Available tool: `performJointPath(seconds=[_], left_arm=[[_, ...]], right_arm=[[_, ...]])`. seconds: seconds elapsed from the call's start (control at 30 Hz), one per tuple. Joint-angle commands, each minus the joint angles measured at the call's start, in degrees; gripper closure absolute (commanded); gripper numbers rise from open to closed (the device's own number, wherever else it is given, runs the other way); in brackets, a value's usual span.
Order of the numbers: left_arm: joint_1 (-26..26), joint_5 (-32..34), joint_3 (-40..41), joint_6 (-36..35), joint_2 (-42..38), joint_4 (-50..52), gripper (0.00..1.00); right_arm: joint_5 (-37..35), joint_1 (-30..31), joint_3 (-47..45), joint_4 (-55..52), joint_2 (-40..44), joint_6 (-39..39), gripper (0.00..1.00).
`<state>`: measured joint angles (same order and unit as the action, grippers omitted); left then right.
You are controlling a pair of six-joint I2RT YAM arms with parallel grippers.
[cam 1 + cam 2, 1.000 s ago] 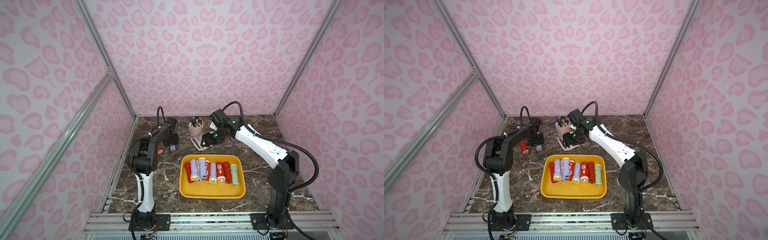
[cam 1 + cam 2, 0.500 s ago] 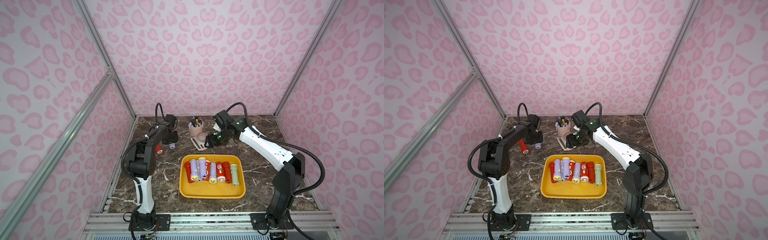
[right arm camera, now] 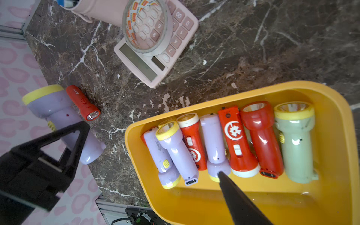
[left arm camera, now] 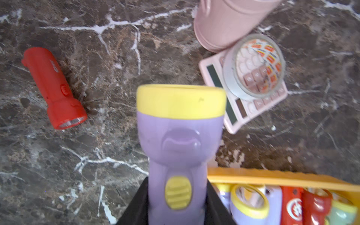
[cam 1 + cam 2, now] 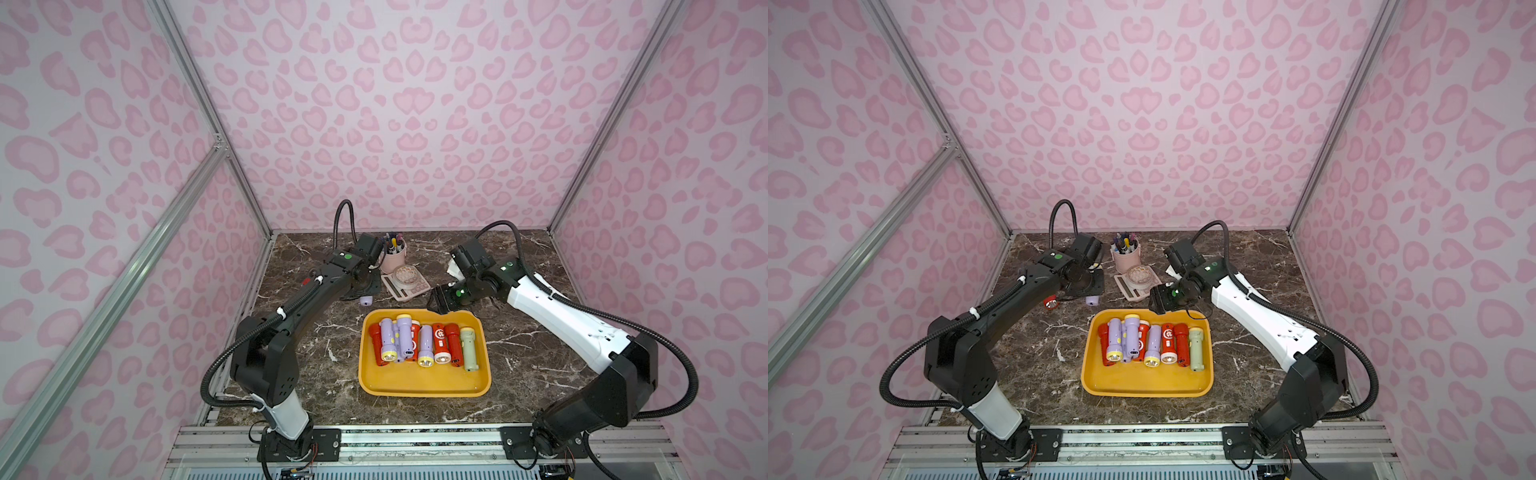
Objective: Put the flashlights into the storage boxes
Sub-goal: Pick up the flashlight from the center of the board, then place the flashlight at the storage box.
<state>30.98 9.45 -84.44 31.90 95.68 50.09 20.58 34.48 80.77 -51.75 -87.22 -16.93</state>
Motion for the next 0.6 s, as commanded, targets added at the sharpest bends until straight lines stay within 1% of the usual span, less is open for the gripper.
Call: performJointPath(seconds=[0.0,0.13,0.3,0.4,0.57], left_arm=[[4.98,1.31,1.66,7.12,-2.77,2.69,0.71],[12.95,2.24,2.22,12.81,-3.8,4.33,0.71],[21.7,3.22,2.01,17.99,-2.29,5.27,0.71],[25.37,4.05,1.65,20.75,-1.03,5.72,0.71],[29.59,4.36,2.0,23.95,0.91,4.37,0.7]], right_arm=[[-1.04,-0.94,-4.26,0.62,3.86,0.16,0.36],[-1.76,-2.11,-9.41,-0.36,9.76,-0.27,0.36],[-2.37,-2.46,-14.49,-1.85,16.16,-1.15,0.36],[-2.47,-2.53,-16.42,-3.13,19.64,-2.02,0.36],[-2.91,-2.58,-18.77,-4.97,25.31,-2.96,0.35]])
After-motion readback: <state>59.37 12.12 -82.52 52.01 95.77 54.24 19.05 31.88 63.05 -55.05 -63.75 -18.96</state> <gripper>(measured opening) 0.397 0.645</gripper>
